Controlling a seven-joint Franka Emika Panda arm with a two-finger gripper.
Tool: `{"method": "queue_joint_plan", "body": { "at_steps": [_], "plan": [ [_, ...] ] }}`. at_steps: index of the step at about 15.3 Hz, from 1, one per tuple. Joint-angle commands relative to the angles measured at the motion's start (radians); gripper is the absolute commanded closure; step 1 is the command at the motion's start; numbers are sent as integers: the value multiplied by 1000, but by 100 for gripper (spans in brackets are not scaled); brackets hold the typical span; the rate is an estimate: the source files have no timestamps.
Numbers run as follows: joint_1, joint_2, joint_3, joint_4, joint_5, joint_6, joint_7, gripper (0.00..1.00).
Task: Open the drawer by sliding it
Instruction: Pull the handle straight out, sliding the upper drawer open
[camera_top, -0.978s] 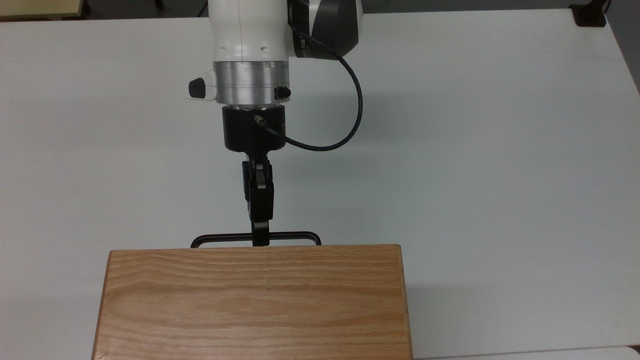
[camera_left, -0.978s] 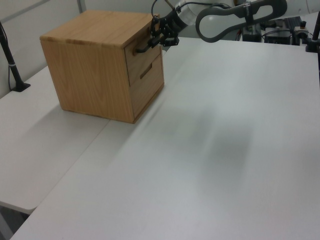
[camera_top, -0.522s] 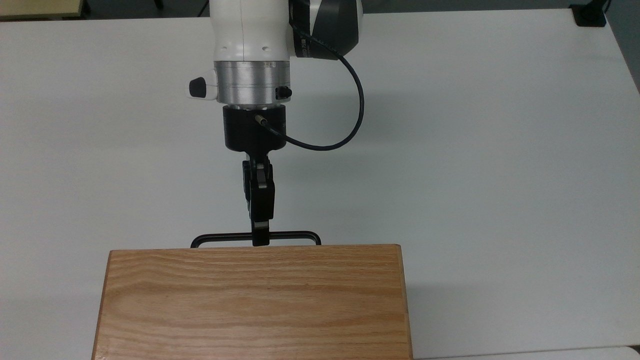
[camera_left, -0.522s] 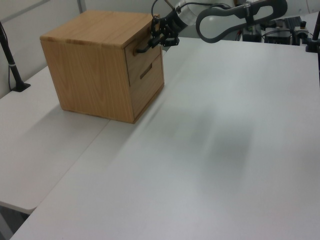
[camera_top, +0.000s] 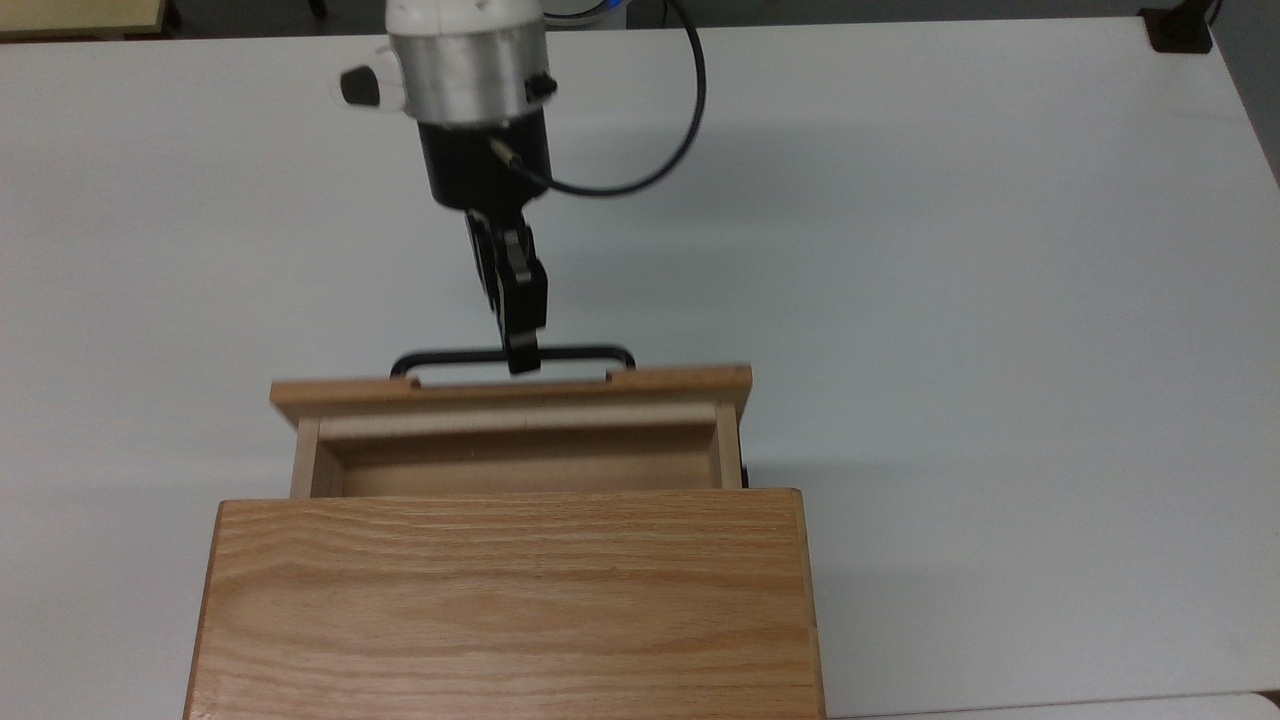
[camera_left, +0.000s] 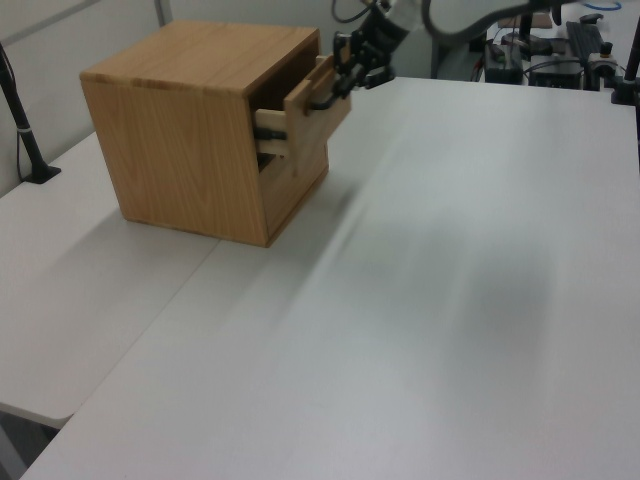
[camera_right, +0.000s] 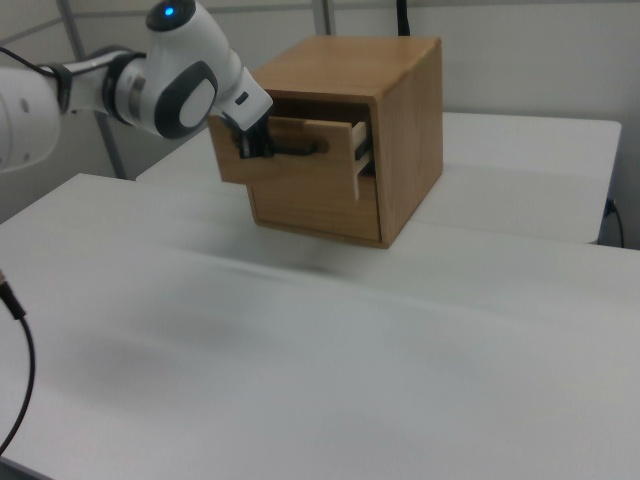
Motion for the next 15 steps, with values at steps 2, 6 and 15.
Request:
{"method": "queue_joint_plan", "body": {
  "at_steps": [2,6,15],
  "plan": [
    [-14,-176,-15,-136,37,-280,-237,96],
    [-20,-193,-17,-136,35,-398,-293,96],
    [-42,-216,-18,-147,35,-543,-446,67]
  ]
}}
